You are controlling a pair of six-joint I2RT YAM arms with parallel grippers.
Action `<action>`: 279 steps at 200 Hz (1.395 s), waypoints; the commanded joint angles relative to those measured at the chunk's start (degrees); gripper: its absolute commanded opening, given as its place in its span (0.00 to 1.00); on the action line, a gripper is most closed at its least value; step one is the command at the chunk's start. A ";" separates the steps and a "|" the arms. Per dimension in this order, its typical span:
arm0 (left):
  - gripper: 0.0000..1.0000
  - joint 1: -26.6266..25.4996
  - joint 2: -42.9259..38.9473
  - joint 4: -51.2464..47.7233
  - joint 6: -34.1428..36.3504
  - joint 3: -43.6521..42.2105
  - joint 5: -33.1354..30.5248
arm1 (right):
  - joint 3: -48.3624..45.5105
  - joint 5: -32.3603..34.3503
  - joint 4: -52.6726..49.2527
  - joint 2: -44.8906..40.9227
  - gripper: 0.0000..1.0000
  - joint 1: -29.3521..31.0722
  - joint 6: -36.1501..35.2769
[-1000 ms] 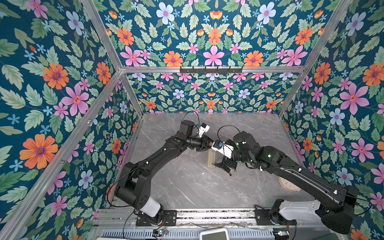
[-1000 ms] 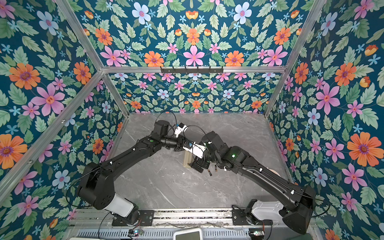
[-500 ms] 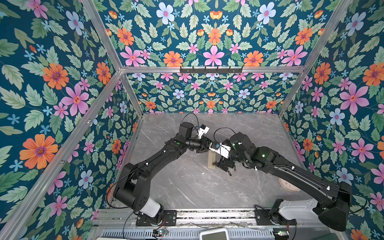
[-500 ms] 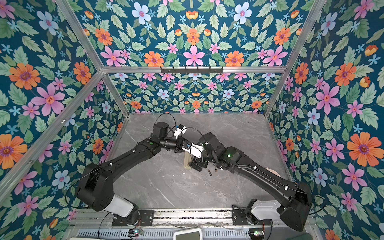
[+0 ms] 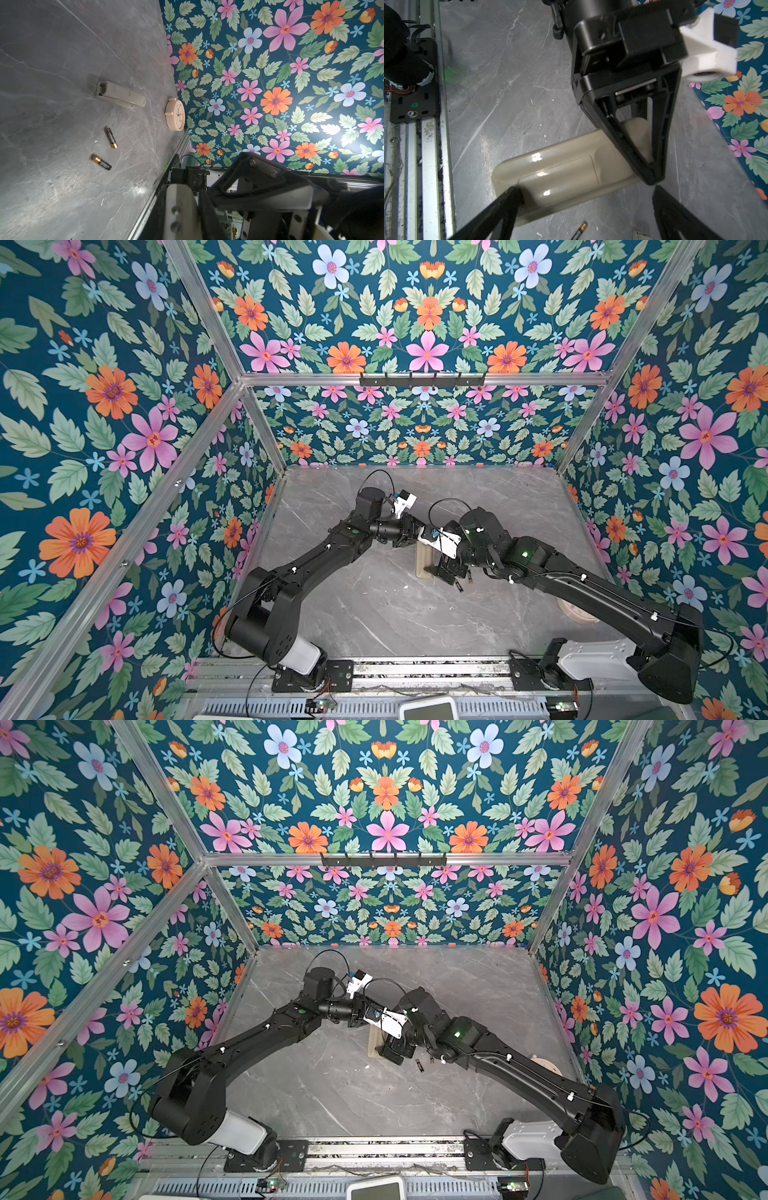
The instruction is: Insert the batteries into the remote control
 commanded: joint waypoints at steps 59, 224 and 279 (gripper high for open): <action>0.00 -0.11 -1.13 3.58 -2.88 0.21 2.46 | -1.62 -0.75 1.54 -1.47 0.99 0.11 -1.59; 0.00 -0.11 -0.53 2.33 -3.69 -0.23 1.82 | -5.12 21.31 16.32 -3.62 0.99 3.97 -8.29; 0.00 0.24 0.32 -4.89 0.89 1.37 -1.18 | -5.13 21.98 17.46 -4.50 0.99 4.20 -8.07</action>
